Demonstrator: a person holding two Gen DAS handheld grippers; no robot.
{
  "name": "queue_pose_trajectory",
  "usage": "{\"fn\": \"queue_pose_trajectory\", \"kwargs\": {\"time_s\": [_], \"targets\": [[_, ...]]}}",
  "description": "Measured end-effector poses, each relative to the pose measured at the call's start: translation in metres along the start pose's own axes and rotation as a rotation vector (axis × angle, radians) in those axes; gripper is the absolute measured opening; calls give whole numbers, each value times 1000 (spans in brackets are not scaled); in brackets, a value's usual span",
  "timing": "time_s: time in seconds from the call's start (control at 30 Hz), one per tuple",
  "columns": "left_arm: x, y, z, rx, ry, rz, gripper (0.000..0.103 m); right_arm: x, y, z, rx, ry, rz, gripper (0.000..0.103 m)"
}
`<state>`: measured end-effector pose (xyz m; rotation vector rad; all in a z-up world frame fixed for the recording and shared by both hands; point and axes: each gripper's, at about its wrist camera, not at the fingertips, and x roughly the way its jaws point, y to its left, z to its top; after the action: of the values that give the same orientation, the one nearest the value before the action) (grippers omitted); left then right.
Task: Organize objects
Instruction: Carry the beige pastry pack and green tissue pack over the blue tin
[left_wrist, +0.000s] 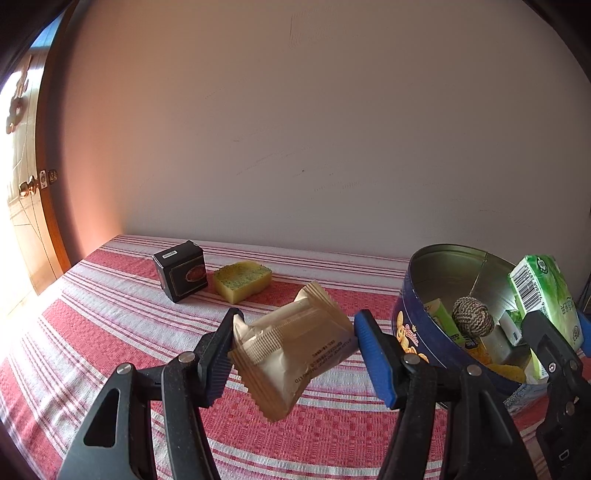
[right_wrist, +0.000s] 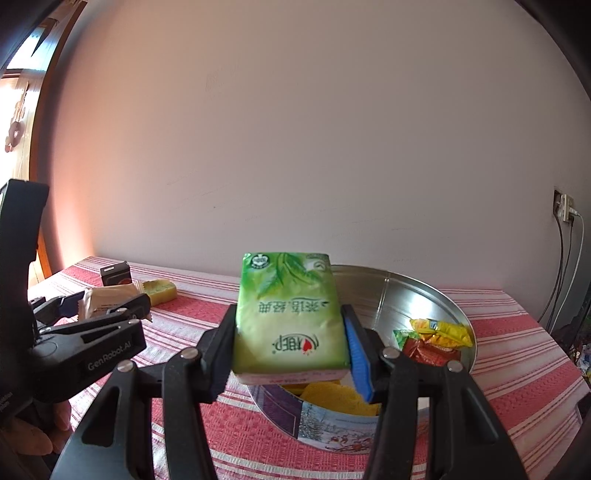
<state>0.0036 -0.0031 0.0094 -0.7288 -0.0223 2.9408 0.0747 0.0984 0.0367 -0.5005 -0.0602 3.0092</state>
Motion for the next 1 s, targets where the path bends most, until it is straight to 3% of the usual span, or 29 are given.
{"fn": "queue_pose_trajectory", "kwargs": {"time_s": [1.0], "targets": [[0,-70,17,61,-51,-118,64,3,-87,8,80,-30,-142,54]]}}
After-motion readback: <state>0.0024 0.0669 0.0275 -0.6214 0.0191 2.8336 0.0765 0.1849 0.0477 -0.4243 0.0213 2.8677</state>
